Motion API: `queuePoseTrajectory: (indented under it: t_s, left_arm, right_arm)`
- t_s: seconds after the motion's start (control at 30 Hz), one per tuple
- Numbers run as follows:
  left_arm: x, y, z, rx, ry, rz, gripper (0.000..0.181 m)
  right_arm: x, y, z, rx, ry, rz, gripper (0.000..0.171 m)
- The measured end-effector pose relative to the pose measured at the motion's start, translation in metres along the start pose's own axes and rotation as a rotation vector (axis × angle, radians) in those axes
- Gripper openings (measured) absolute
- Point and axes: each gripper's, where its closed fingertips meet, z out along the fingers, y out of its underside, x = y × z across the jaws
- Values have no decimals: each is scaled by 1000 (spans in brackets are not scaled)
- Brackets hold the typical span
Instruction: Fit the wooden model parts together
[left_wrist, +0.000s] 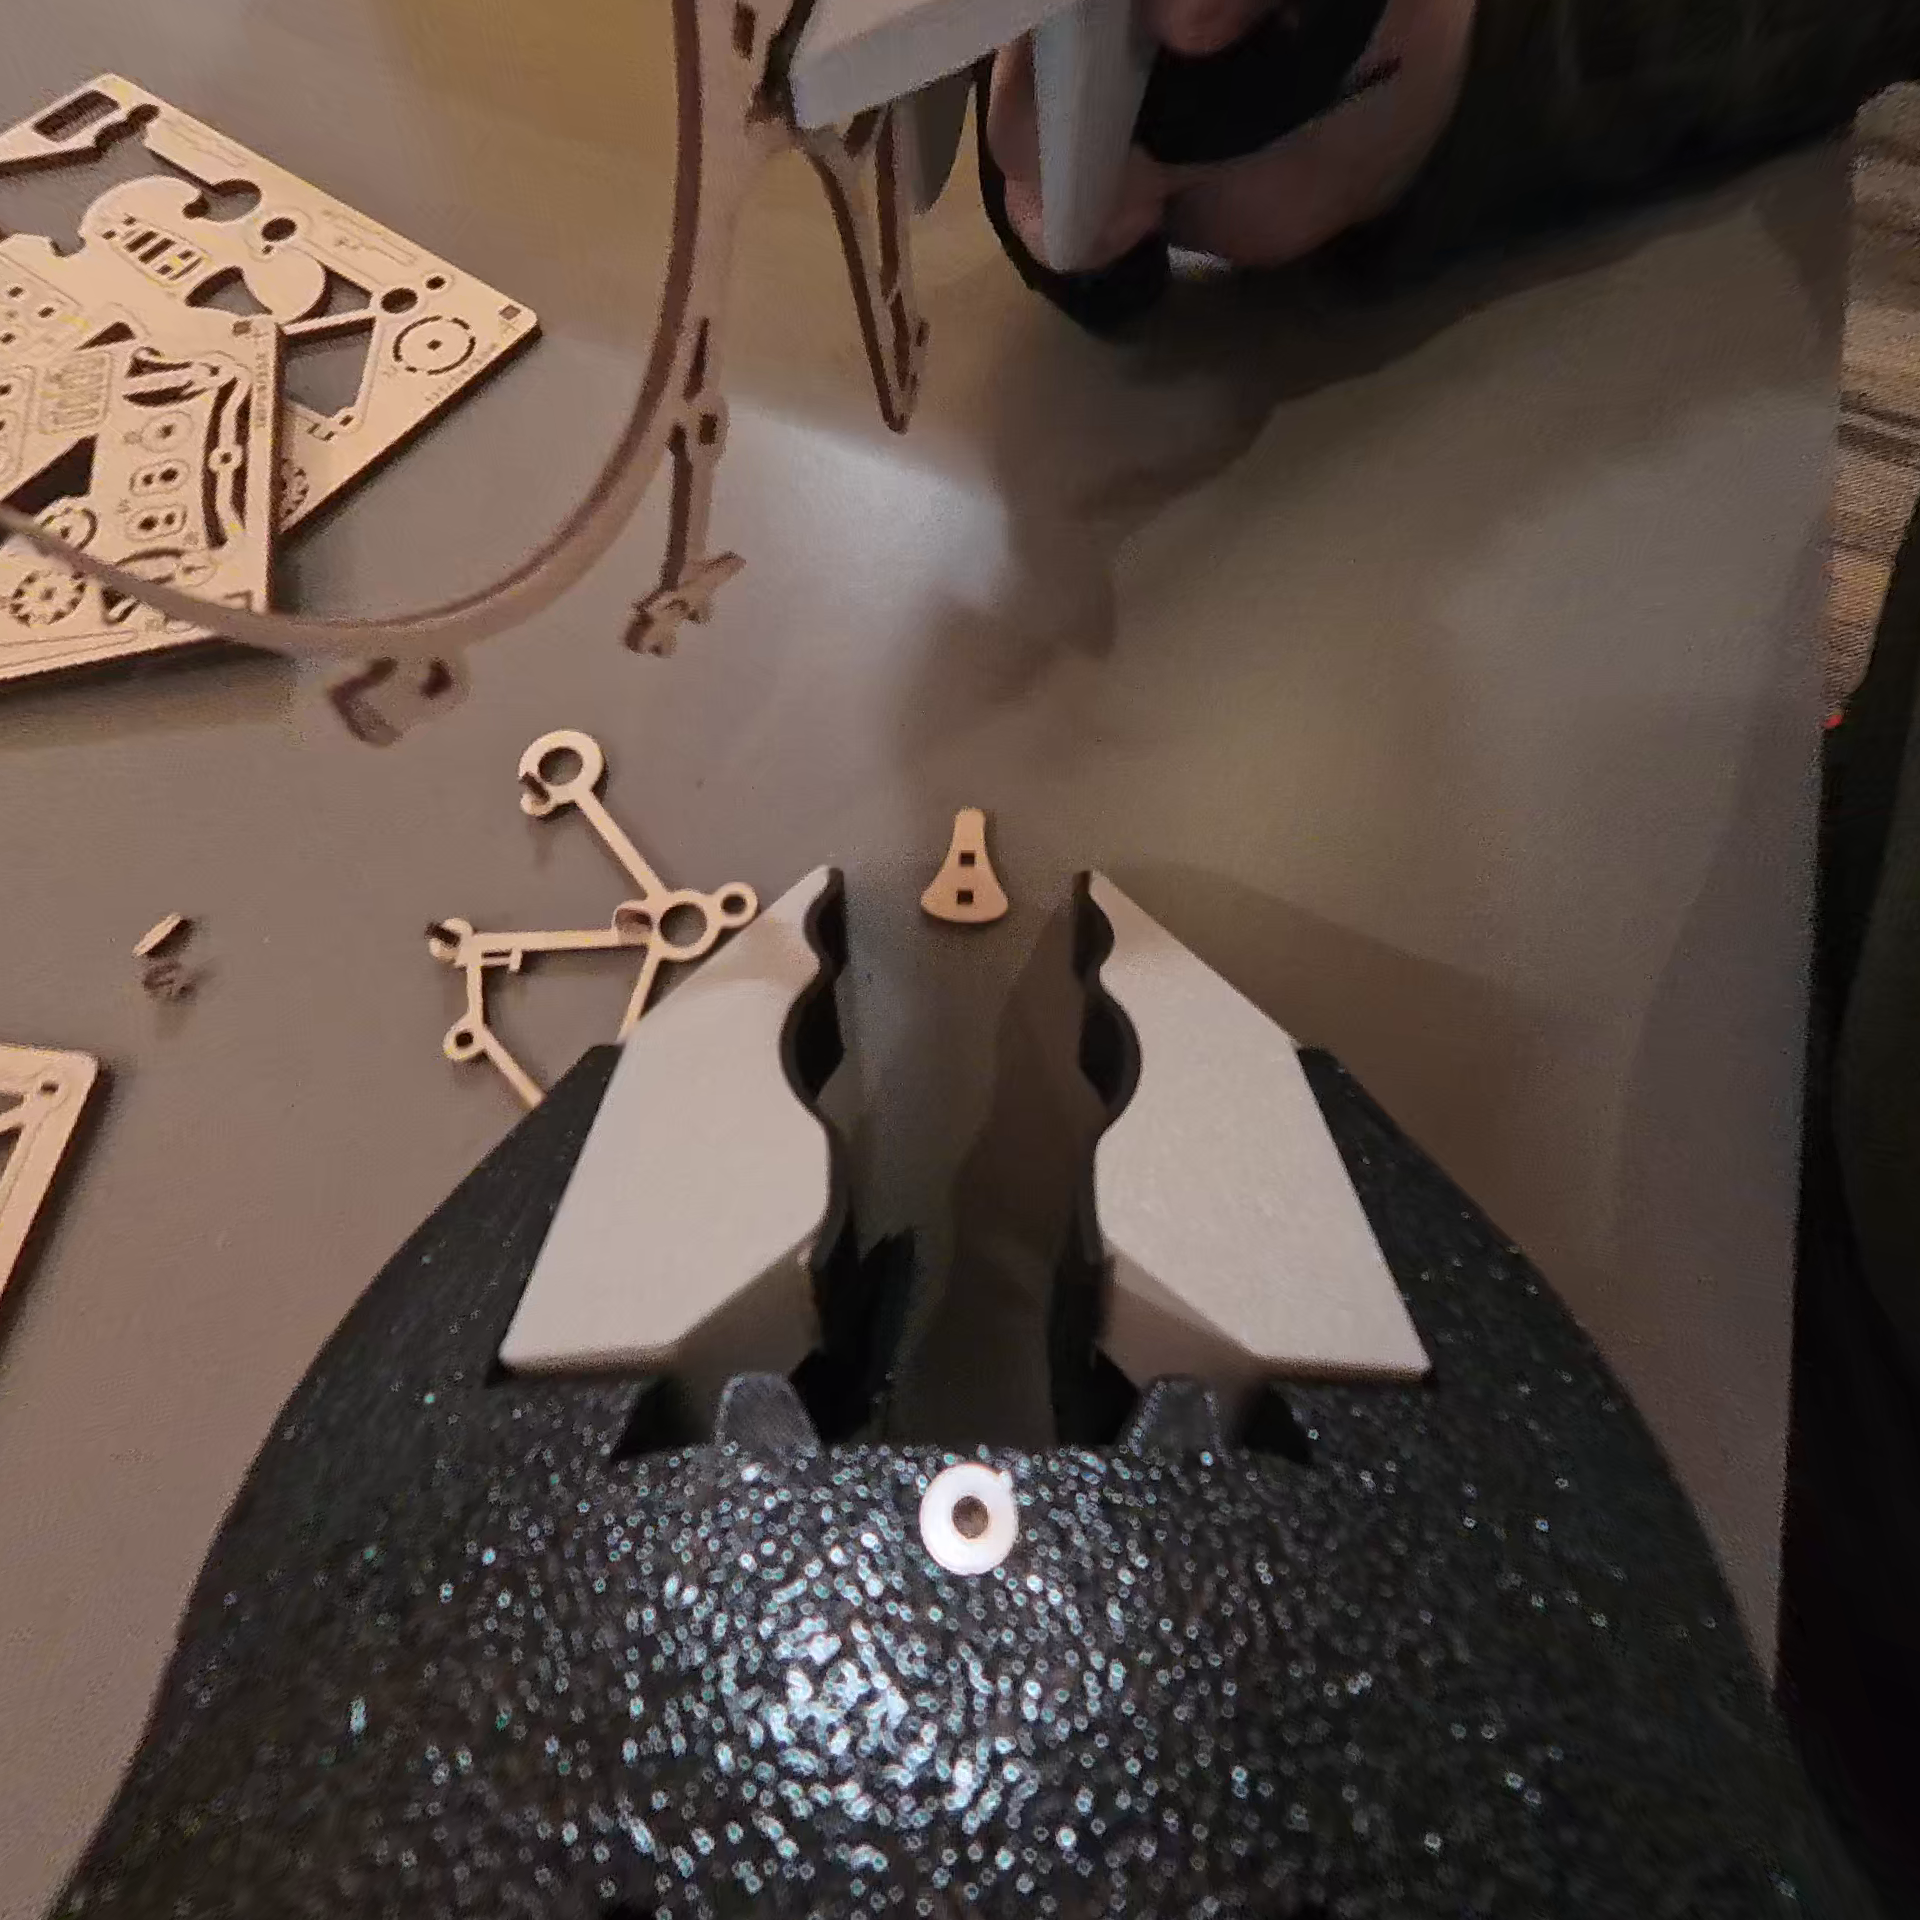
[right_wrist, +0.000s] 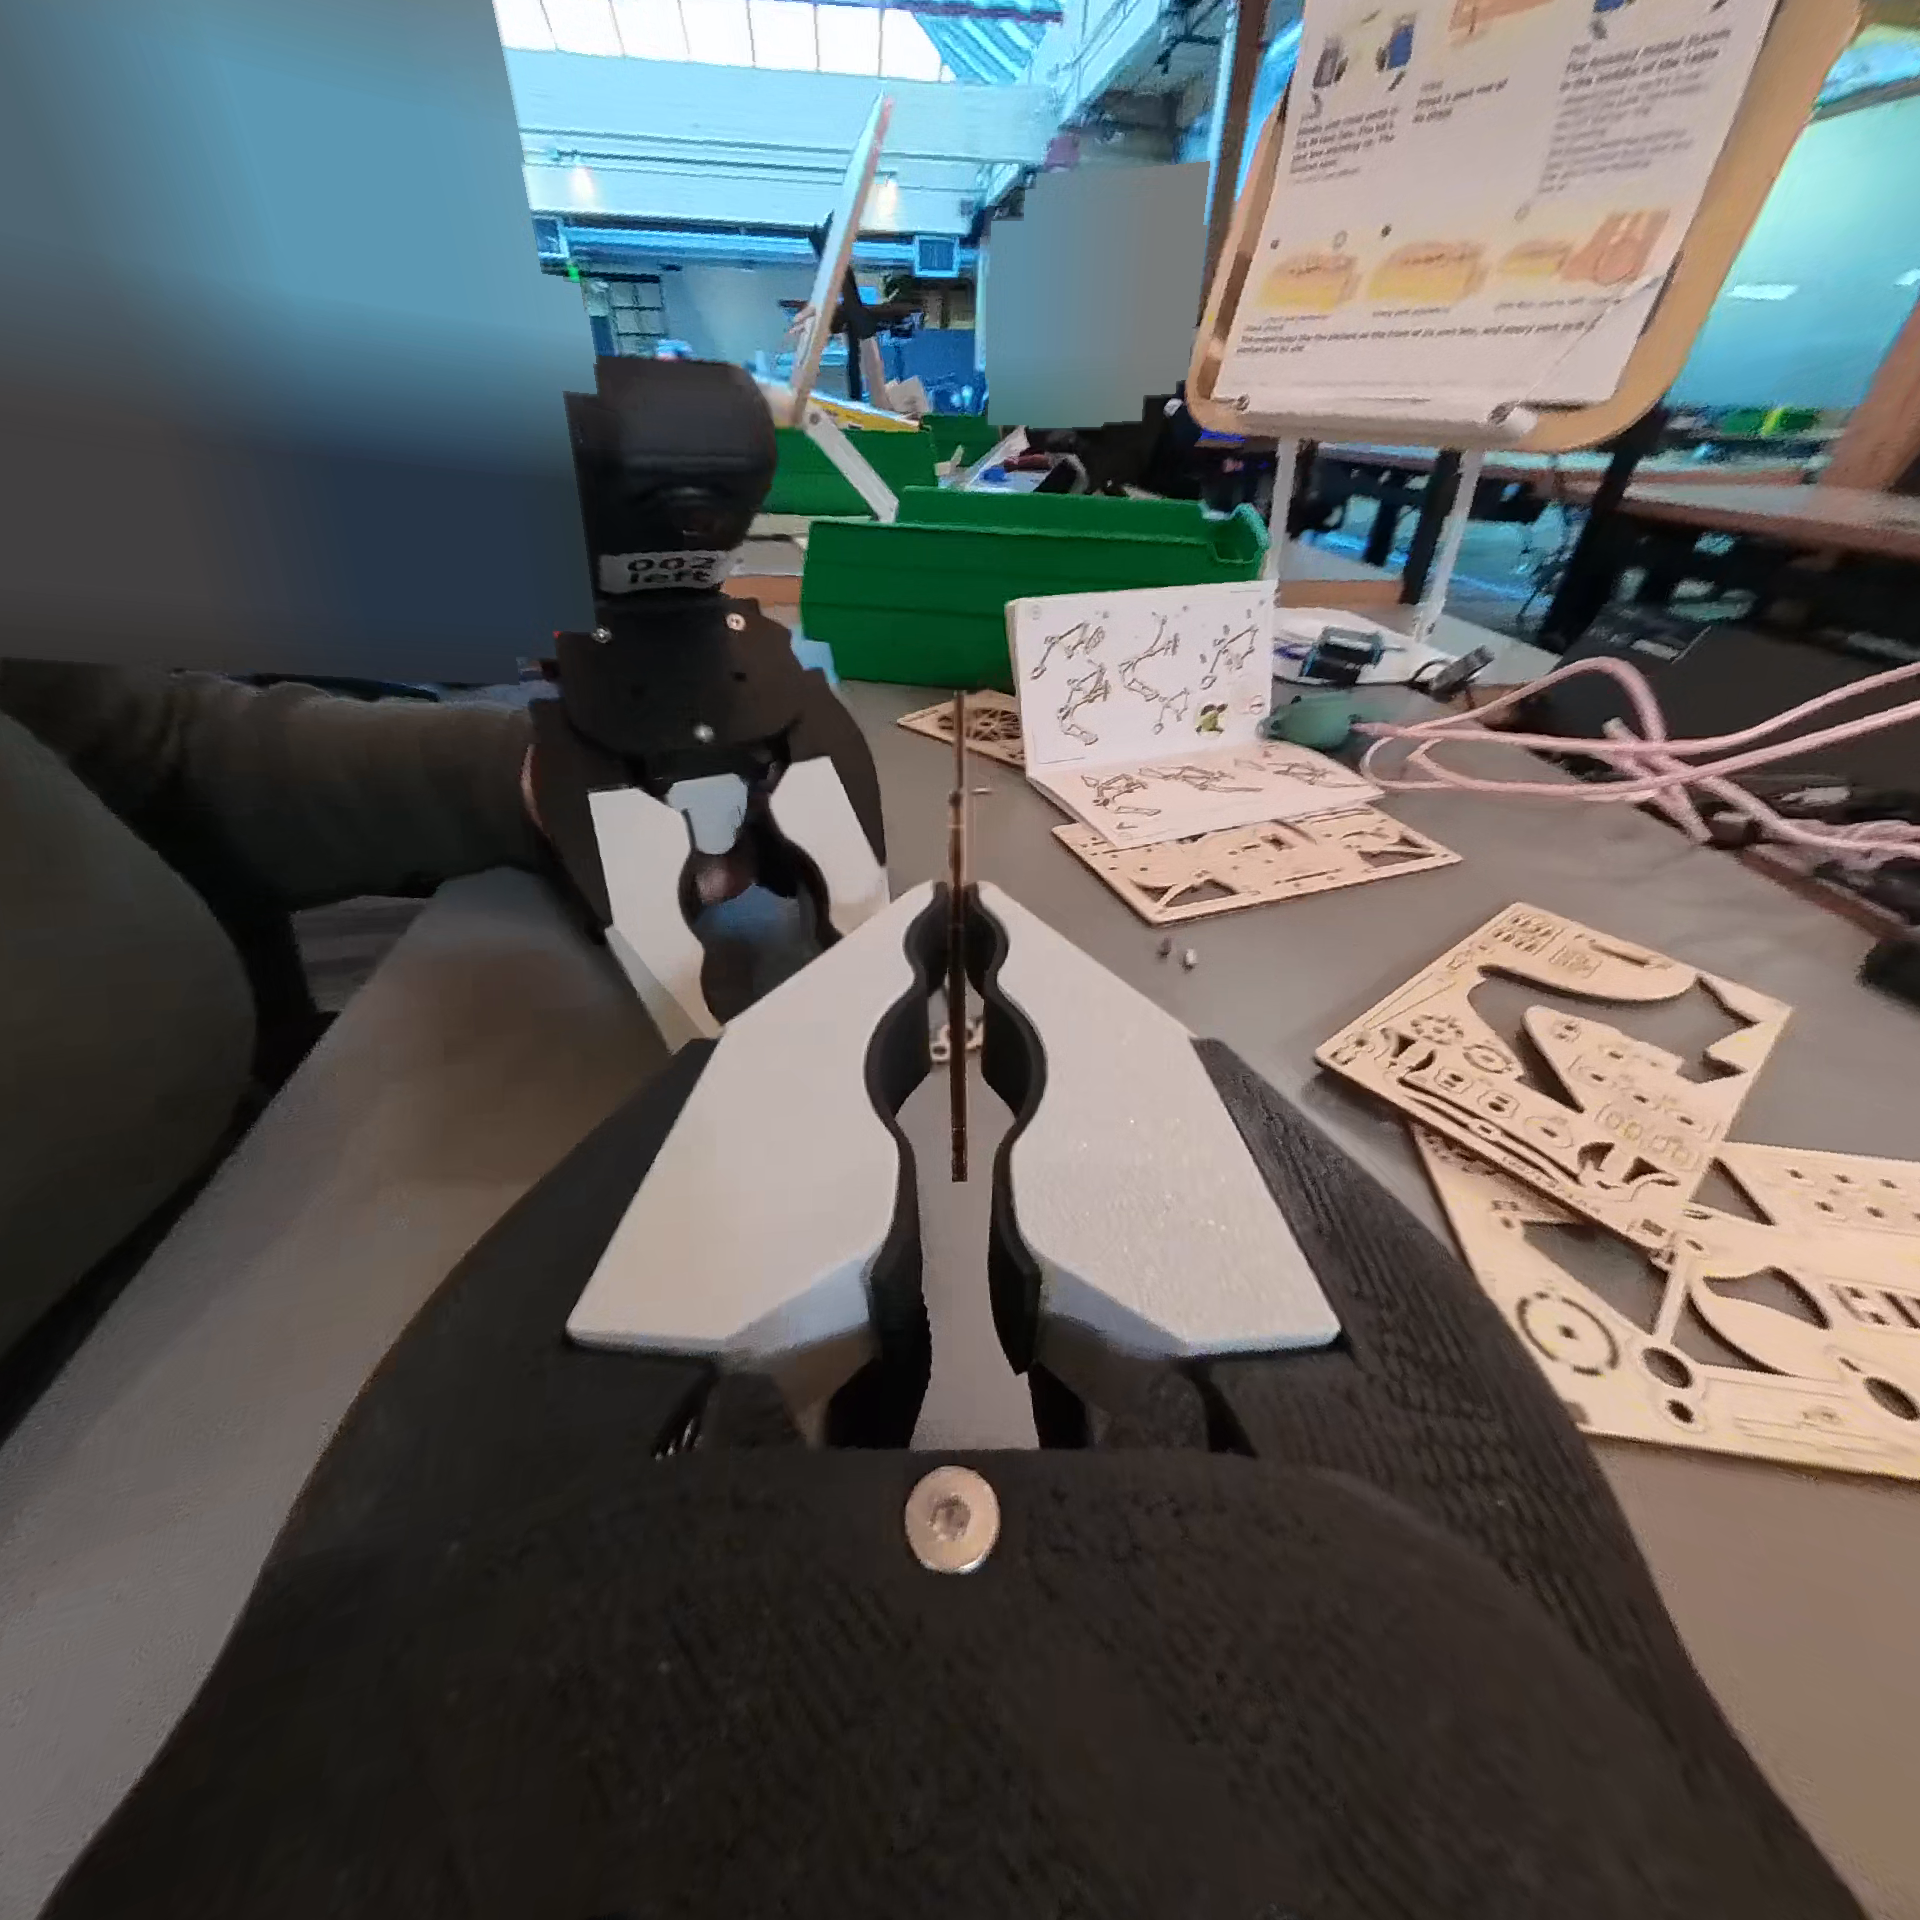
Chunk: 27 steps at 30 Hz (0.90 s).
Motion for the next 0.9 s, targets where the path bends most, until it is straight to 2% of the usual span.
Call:
queuePoseTrajectory:
  t_s: [0.03,0.13,0.23,0.33,0.5,0.7,0.9]
  left_arm:
    - [-1,2,-4,-1,-9,2,42]
    - [-8,5,-22,34,-64,32,38]
    - [-25,-7,-44,175,-154,21,51]
    - [-24,-20,-50,279,-86,-43,58]
    - [-7,-10,-30,191,62,-66,36]
    - [-1,-2,-16,79,67,18,0]
    - [-3,0,-12,51,45,41,0]
  right_arm:
    - [-1,3,2,-21,-25,21,0]
    - [-10,15,9,-111,-170,129,0]
    - [-20,24,15,-181,-291,189,0]
    - [-23,31,18,-237,-324,152,0]
    - [-26,34,16,-267,-358,146,0]
    - [-27,39,15,-302,-399,135,0]
    - [-25,41,15,-316,-407,103,0]
